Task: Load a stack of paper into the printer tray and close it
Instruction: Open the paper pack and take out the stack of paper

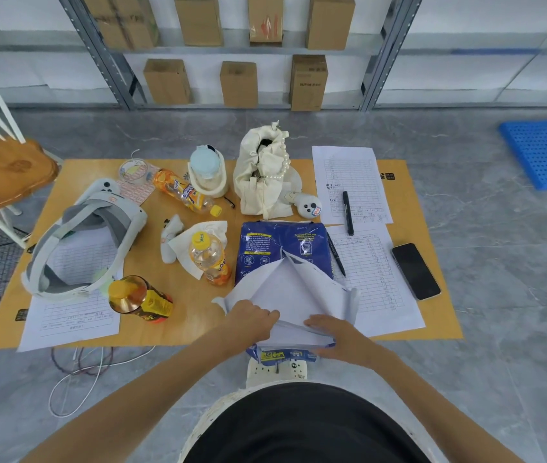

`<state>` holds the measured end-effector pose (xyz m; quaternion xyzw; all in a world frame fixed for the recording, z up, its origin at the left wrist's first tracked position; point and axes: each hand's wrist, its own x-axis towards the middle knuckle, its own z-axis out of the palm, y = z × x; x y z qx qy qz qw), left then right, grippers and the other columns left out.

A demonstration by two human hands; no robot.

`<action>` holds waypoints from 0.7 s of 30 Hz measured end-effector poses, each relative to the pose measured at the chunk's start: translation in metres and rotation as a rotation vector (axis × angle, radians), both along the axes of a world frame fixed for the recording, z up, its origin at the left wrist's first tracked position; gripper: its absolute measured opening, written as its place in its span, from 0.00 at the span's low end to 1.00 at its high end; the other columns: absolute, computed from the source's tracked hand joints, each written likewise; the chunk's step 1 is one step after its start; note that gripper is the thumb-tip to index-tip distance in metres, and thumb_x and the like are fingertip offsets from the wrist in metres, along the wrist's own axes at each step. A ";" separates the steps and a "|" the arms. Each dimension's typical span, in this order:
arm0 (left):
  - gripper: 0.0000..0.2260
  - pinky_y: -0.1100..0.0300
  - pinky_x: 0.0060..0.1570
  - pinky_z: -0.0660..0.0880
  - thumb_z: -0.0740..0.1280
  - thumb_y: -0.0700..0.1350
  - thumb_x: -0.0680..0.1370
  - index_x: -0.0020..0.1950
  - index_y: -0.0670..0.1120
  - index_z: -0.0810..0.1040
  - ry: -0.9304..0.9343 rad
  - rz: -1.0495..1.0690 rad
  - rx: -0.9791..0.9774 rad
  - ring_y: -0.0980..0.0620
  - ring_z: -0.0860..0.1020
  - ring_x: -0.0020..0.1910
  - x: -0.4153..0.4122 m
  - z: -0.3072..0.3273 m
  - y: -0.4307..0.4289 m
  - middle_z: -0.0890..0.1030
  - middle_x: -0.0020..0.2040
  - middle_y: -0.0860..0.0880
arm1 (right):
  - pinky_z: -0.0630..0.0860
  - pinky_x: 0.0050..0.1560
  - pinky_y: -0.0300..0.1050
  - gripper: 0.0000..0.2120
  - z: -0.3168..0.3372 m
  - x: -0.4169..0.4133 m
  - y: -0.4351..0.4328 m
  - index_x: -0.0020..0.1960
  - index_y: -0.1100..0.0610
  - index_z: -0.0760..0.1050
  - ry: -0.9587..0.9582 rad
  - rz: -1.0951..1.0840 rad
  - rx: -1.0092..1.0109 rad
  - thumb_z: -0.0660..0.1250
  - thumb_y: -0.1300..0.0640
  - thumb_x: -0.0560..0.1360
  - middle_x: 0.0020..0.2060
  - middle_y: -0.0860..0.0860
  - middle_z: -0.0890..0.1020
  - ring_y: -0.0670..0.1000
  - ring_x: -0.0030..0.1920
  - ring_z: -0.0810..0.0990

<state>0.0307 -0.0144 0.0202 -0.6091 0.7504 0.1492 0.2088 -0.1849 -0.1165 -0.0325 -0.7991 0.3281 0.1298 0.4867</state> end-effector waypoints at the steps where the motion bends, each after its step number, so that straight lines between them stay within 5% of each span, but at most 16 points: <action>1: 0.07 0.64 0.26 0.43 0.71 0.43 0.66 0.42 0.45 0.78 0.011 -0.021 -0.013 0.49 0.78 0.25 0.000 0.003 -0.001 0.82 0.29 0.48 | 0.69 0.67 0.40 0.26 0.008 -0.002 -0.004 0.66 0.50 0.70 -0.002 -0.012 0.037 0.73 0.55 0.70 0.63 0.45 0.74 0.43 0.63 0.72; 5: 0.09 0.68 0.29 0.37 0.72 0.45 0.53 0.27 0.50 0.75 -0.010 0.072 -0.201 0.52 0.64 0.12 0.005 0.033 -0.005 0.72 0.15 0.50 | 0.74 0.53 0.34 0.18 0.038 -0.008 -0.026 0.58 0.46 0.76 -0.010 -0.051 0.068 0.72 0.56 0.70 0.51 0.40 0.80 0.43 0.51 0.78; 9: 0.05 0.68 0.21 0.53 0.68 0.44 0.59 0.30 0.49 0.72 0.044 0.136 -0.398 0.51 0.67 0.13 0.021 0.060 -0.010 0.72 0.16 0.49 | 0.74 0.43 0.31 0.10 0.062 -0.007 -0.047 0.51 0.51 0.78 -0.112 -0.325 0.221 0.71 0.61 0.72 0.44 0.49 0.82 0.48 0.45 0.79; 17: 0.07 0.63 0.24 0.54 0.62 0.41 0.71 0.35 0.48 0.65 0.318 0.289 -0.581 0.48 0.64 0.26 0.048 0.133 -0.034 0.60 0.23 0.53 | 0.75 0.59 0.41 0.14 0.088 0.015 -0.063 0.56 0.54 0.80 -0.304 -0.443 0.397 0.71 0.56 0.71 0.56 0.50 0.83 0.48 0.57 0.81; 21: 0.08 0.62 0.24 0.53 0.62 0.42 0.72 0.35 0.48 0.65 0.309 0.321 -0.589 0.53 0.62 0.23 0.058 0.170 -0.048 0.60 0.23 0.53 | 0.78 0.53 0.39 0.09 0.100 0.030 -0.067 0.51 0.54 0.81 -0.306 -0.442 0.362 0.72 0.57 0.71 0.48 0.47 0.86 0.49 0.52 0.83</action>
